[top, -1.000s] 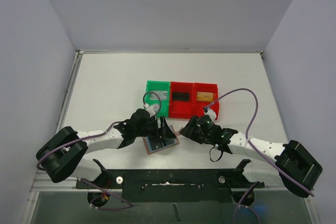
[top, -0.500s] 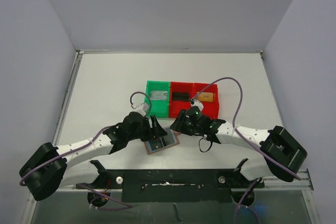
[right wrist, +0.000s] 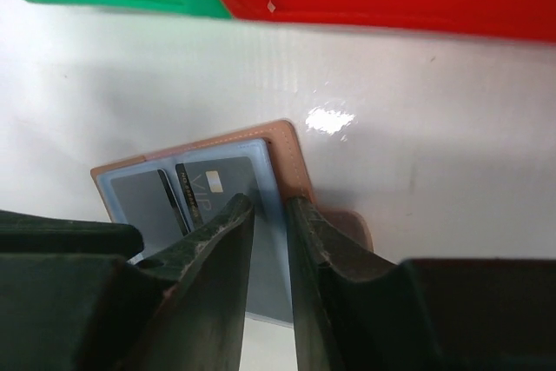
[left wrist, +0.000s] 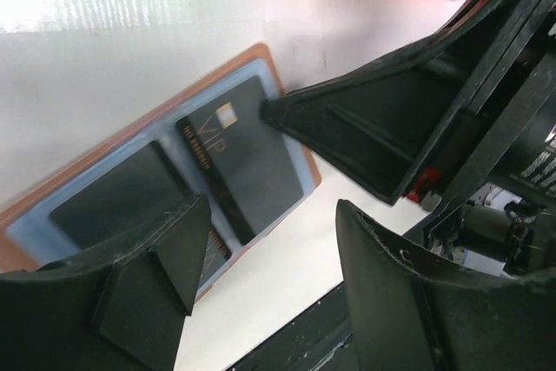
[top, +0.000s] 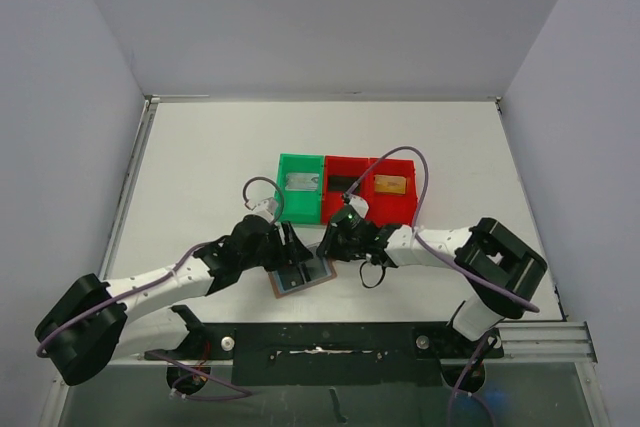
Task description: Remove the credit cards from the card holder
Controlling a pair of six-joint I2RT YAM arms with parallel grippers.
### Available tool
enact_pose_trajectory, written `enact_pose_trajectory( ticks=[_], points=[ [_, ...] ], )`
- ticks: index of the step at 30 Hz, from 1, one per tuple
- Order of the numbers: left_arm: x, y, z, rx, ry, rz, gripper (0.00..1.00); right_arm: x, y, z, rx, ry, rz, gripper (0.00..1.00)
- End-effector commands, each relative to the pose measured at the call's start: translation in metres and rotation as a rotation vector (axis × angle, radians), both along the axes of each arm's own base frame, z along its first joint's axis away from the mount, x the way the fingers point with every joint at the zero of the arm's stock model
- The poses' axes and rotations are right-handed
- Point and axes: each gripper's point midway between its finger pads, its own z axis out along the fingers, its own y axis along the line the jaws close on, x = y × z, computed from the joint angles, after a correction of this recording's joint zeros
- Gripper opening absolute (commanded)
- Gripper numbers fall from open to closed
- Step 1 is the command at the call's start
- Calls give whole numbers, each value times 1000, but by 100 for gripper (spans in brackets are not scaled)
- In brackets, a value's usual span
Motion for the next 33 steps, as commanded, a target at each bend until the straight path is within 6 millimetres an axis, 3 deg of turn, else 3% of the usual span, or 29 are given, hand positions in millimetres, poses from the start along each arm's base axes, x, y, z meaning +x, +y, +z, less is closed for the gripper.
enact_pose_trajectory(
  ticks=[1, 8, 14, 16, 22, 26, 33],
  points=[
    [5, -14, 12, -71, -24, -27, 57, -32, -1, -25, -36, 85, -46, 24],
    [4, -2, -2, -21, 19, 34, 53, -51, -7, -37, -24, 125, -192, 19],
    [1, 17, 0, 23, 14, 90, 54, -51, -28, -35, -56, 104, -265, 21],
    [-2, 21, -2, 22, 25, 104, 55, -50, -27, -30, -33, 93, -260, 21],
    [-16, 3, -3, -56, 91, 18, 53, -48, -4, -25, 55, 90, -202, 20],
    [-18, 6, -18, 6, 135, 19, 50, -50, -2, -28, 51, 102, -187, 20],
    [-22, 2, -21, -27, 143, 4, 45, -53, -3, -30, 69, 113, -189, 20]
  ],
)
